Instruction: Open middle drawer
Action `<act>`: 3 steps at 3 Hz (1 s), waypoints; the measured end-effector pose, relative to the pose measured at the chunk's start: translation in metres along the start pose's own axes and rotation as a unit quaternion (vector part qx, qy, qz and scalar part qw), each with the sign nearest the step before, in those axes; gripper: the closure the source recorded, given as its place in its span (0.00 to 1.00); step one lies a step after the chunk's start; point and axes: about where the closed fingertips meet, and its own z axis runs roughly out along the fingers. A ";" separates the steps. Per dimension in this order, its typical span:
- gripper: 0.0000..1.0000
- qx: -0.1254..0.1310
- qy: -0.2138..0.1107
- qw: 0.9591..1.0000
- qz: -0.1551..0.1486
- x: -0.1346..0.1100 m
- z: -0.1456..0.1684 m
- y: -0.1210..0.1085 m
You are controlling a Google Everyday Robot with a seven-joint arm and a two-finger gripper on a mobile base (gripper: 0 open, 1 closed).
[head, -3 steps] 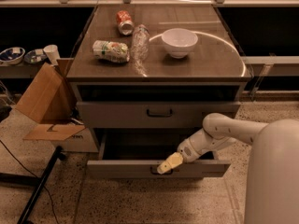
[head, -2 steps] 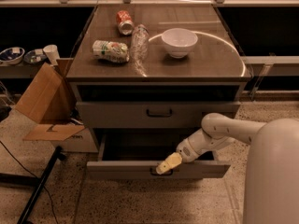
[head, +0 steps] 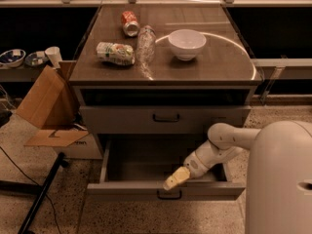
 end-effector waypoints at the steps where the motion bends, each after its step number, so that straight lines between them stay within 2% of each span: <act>1: 0.00 -0.043 0.044 0.997 0.054 0.034 0.026 0.005; 2: 0.00 -0.046 0.050 0.996 0.060 0.037 0.025 0.007; 3: 0.00 -0.055 0.066 0.993 0.075 0.045 0.028 0.010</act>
Offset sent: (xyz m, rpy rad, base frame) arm -0.0922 -0.0026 -0.0470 -0.0287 0.4387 0.0332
